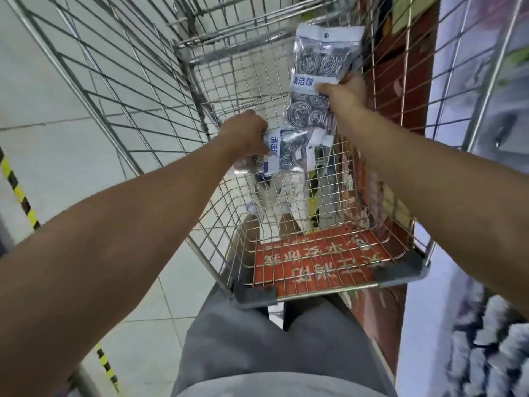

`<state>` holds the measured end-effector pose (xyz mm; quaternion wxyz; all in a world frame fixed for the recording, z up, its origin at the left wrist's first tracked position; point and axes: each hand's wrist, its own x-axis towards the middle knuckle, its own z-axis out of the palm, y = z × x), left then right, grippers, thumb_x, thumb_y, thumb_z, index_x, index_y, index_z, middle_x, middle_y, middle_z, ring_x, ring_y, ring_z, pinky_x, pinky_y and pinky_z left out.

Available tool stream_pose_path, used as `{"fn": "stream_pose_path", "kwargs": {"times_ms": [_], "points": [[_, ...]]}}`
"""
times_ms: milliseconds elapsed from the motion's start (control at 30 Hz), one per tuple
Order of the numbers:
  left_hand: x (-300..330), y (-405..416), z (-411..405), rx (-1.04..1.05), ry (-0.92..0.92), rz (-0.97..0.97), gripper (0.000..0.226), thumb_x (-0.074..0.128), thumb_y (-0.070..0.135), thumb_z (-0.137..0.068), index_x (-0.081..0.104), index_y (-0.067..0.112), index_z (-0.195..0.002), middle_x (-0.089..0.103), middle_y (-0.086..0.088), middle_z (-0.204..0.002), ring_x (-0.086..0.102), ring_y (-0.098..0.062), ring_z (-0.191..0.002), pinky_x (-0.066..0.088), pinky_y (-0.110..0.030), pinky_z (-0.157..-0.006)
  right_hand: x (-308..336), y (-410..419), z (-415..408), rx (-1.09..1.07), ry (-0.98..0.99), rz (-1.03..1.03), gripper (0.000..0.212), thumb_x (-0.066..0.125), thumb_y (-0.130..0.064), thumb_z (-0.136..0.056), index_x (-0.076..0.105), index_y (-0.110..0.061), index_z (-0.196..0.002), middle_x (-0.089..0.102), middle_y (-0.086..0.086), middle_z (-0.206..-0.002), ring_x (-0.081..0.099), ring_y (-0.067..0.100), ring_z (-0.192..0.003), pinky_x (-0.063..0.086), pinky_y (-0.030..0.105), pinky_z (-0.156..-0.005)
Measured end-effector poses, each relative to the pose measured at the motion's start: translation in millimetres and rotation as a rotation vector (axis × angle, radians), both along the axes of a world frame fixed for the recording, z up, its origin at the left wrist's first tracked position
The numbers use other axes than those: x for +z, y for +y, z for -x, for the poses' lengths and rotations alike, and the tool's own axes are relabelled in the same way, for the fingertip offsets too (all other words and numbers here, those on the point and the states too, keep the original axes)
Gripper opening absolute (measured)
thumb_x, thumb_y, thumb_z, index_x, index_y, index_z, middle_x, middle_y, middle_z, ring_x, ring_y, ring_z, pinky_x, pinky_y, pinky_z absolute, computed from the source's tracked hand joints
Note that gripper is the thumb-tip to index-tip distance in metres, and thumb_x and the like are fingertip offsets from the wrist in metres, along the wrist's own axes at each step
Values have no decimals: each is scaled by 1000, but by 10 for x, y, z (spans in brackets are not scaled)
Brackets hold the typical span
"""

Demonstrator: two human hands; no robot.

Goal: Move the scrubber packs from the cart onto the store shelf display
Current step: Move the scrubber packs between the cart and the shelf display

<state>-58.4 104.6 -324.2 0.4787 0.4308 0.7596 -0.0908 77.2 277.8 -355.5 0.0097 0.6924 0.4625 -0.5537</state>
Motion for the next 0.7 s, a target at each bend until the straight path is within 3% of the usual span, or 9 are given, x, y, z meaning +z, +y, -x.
{"fn": "stream_pose_path", "kwargs": {"times_ms": [133,167,267,367,433,467,533,600,700], "points": [[343,-7,61,156,-113,-10,46,78,37,-89,62,8,-121,63,-13,-115,62,-31,-102,54,-43,-92,391,125,73,84,47,-57,79,89,-8,-73,48,-14,-141,67,-1,-127,63,22,-117,51,38,-104],[446,-34,66,199,-142,-5,47,77,36,-90,60,9,-124,65,-14,-118,64,-31,-103,56,-45,-93,537,149,88,108,72,-54,83,87,-7,-75,46,-15,-146,66,-2,-131,62,21,-119,51,35,-104],[861,-182,109,399,-247,-12,45,77,33,-90,59,16,-127,70,-7,-118,70,-25,-100,58,-44,-93,950,211,72,170,139,-52,71,79,-6,-87,44,-8,-148,61,-7,-116,62,8,-105,49,11,-83],[1352,-396,104,630,-372,-99,40,75,31,-93,60,17,-127,73,-2,-113,72,-18,-93,57,-32,-80,1409,162,-20,182,182,-78,65,77,-7,-89,46,-11,-146,63,-13,-104,59,-2,-88,55,19,-85],[1741,-534,60,715,-426,-150,26,70,24,-97,61,17,-120,73,-1,-108,71,-18,-95,54,-25,-74,1696,108,-91,163,204,-77,65,76,-7,-90,46,-14,-147,65,-13,-106,64,6,-97,54,21,-83],[1942,-611,25,752,-446,-167,18,67,22,-99,61,19,-116,72,1,-106,70,-18,-96,55,-25,-75,1852,66,-126,139,218,-70,65,76,-8,-90,47,-16,-147,66,-11,-111,65,10,-103,54,27,-89],[2293,-779,-34,846,-475,-200,10,65,22,-101,62,21,-110,73,-1,-106,70,-23,-102,58,-36,-89,2141,-42,-236,112,253,-64,66,77,-10,-88,48,-19,-146,68,-7,-121,66,15,-111,54,41,-102],[2603,-947,-79,952,-506,-253,16,67,26,-99,64,17,-112,76,-9,-106,71,-33,-106,55,-52,-100,2409,-173,-374,131,273,-79,68,79,-13,-86,47,-20,-146,69,-5,-125,66,19,-115,54,45,-103],[3038,-1160,-180,1063,-556,-358,16,67,28,-99,61,17,-109,76,-15,-103,73,-38,-99,57,-57,-94,2864,-424,-610,94,308,-118,70,76,-13,-90,41,-14,-151,63,-8,-122,64,19,-113,56,29,-89]]}}
